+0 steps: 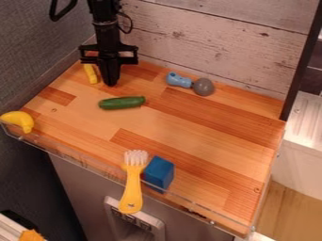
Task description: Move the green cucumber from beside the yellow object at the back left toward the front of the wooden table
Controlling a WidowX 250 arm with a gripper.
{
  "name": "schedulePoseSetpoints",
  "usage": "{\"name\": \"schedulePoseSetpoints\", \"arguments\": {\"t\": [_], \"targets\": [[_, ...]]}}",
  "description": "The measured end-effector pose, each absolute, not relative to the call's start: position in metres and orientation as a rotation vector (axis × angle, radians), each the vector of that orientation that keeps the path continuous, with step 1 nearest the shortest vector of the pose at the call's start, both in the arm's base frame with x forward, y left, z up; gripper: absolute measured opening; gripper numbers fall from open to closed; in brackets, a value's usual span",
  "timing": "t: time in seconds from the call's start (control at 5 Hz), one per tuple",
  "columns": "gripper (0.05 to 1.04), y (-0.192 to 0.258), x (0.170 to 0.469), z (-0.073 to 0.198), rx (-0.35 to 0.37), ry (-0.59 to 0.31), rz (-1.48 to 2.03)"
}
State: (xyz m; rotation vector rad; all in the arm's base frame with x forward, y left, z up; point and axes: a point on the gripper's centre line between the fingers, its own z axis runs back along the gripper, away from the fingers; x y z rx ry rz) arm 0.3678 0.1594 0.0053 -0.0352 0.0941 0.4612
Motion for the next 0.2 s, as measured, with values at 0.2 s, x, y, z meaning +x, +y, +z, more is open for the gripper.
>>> {"name": "schedulePoseSetpoints", "arguments": {"t": [0.2], "targets": [[0.055,0.1607,0.3646,0.0042,-0.030,0.090,0.558]]}}
